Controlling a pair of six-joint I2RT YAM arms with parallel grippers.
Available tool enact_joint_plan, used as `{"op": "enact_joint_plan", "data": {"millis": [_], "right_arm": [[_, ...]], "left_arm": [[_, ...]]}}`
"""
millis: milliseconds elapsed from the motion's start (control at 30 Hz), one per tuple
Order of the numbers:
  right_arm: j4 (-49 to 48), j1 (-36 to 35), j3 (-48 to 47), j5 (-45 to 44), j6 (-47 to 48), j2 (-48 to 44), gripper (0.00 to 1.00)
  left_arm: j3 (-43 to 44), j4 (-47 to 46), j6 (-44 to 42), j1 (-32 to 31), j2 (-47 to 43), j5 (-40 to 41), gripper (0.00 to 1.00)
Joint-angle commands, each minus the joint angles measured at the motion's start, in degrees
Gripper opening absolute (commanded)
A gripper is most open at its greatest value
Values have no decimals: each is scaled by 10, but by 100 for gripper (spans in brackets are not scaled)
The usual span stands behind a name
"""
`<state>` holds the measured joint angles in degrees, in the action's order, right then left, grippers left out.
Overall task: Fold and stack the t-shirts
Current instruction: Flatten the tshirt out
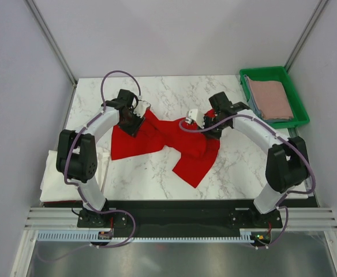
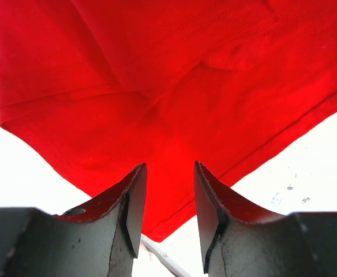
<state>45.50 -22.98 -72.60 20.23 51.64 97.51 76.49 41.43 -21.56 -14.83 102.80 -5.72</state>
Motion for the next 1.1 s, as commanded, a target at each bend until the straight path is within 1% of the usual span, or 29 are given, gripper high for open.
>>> {"op": "enact_joint_plan", "data": {"millis": [0,33,67,100,133,167,200,233,333,367,400,467,567,700,833,933,1067], "right_arm": [[-2,4,-122,61,-55,-87,0],[-2,6,-150,69,-67,-89,0],[-2,8,-206,80,-81,-89,0],[-4,10,-233,83,-93,-85,0],[-8,14,-276,89,-123,-83,0],[-15,18,-294,97,-144,-79,0],[-40,24,-307,104,-165,-71,0],[-56,39,-324,112,-220,-66,0],[-106,61,-345,124,-302,-22,0],[-113,65,-351,123,-317,-6,0],[-126,69,-356,115,-333,22,0],[-145,85,-368,118,-373,47,0],[-152,96,-394,118,-378,86,0],[-152,101,-407,113,-378,94,0],[-153,101,-391,108,-377,87,0],[-153,101,-377,105,-373,80,0],[-153,102,-369,101,-371,74,0]], "left_arm": [[1,-14,6,2,-50,12,45],[2,-16,6,2,-57,14,45],[4,-18,6,1,-63,19,45],[5,-21,4,1,-68,23,45],[7,-24,0,1,-76,25,45],[9,-25,-3,1,-79,27,45],[10,-25,-11,1,-78,27,45],[12,-25,-14,2,-74,25,46],[23,-24,-20,1,-56,-11,47],[29,-24,-20,-1,-49,-31,47],[32,-24,-16,-6,-42,-36,48],[45,-22,-11,-14,-15,-40,48],[65,-22,-6,-26,24,-49,51],[103,-19,6,-31,69,-58,56],[126,-11,13,-45,100,-62,59],[134,-4,19,-59,115,-66,59],[134,-2,28,-72,130,-69,54]]}}
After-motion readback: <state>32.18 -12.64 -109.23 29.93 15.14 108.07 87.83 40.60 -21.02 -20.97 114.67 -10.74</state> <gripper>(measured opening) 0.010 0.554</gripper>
